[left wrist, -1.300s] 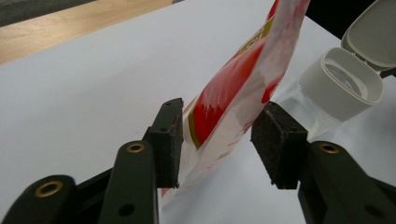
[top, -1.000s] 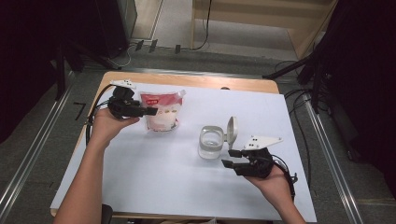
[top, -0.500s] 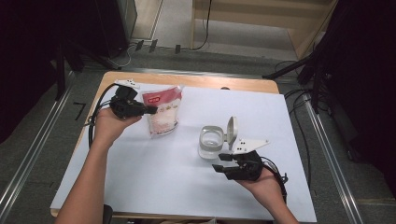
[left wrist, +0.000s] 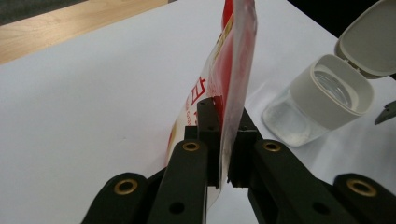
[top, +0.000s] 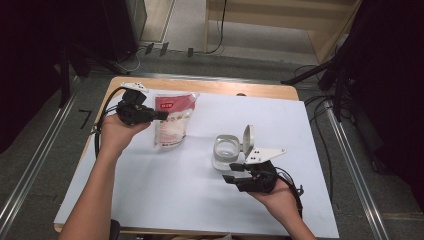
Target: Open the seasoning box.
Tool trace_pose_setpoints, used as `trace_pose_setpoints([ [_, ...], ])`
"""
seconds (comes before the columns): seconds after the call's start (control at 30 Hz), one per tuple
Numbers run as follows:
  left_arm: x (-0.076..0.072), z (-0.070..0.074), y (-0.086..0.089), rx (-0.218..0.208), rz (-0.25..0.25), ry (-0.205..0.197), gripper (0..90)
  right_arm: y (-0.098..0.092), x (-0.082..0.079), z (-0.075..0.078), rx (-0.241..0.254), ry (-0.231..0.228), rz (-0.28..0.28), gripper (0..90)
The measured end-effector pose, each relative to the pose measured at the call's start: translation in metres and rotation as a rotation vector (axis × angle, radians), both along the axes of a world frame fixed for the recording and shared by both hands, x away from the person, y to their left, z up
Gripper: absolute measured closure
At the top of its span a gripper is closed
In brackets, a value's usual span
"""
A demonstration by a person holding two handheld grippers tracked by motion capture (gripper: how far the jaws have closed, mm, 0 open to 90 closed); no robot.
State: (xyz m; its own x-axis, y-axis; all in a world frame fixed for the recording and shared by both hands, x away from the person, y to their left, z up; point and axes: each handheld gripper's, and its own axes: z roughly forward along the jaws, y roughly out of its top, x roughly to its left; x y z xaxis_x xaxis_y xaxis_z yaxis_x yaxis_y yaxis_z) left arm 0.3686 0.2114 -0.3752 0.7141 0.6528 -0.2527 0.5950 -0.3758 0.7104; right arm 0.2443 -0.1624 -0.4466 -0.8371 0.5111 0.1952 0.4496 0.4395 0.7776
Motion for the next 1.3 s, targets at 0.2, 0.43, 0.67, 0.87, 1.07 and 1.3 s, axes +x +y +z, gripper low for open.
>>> trace_pose_setpoints([
  [0.2, -0.012, 0.020, -0.004, 0.001, -0.027, -0.032, 88.0, 0.009, 0.001, 0.004, 0.011, -0.021, -0.011, 52.9],
  [0.43, -0.028, 0.047, -0.010, -0.047, -0.070, -0.057, 88.2, 0.026, 0.003, 0.009, 0.017, -0.015, -0.016, 53.0],
  [0.67, -0.038, 0.060, -0.017, -0.047, -0.117, -0.079, 88.1, 0.046, 0.001, 0.008, 0.025, -0.021, 0.012, 52.6],
  [0.87, -0.044, 0.069, -0.017, -0.056, -0.118, -0.072, 88.0, 0.066, 0.005, 0.007, 0.033, -0.003, 0.026, 52.8],
  [1.07, -0.045, 0.070, -0.015, -0.072, -0.121, -0.071, 87.9, 0.090, 0.012, -0.001, 0.038, 0.007, 0.052, 52.6],
  [1.3, -0.045, 0.070, -0.012, -0.065, -0.119, -0.060, 87.8, 0.112, 0.023, -0.019, 0.044, 0.015, 0.049, 52.1],
])
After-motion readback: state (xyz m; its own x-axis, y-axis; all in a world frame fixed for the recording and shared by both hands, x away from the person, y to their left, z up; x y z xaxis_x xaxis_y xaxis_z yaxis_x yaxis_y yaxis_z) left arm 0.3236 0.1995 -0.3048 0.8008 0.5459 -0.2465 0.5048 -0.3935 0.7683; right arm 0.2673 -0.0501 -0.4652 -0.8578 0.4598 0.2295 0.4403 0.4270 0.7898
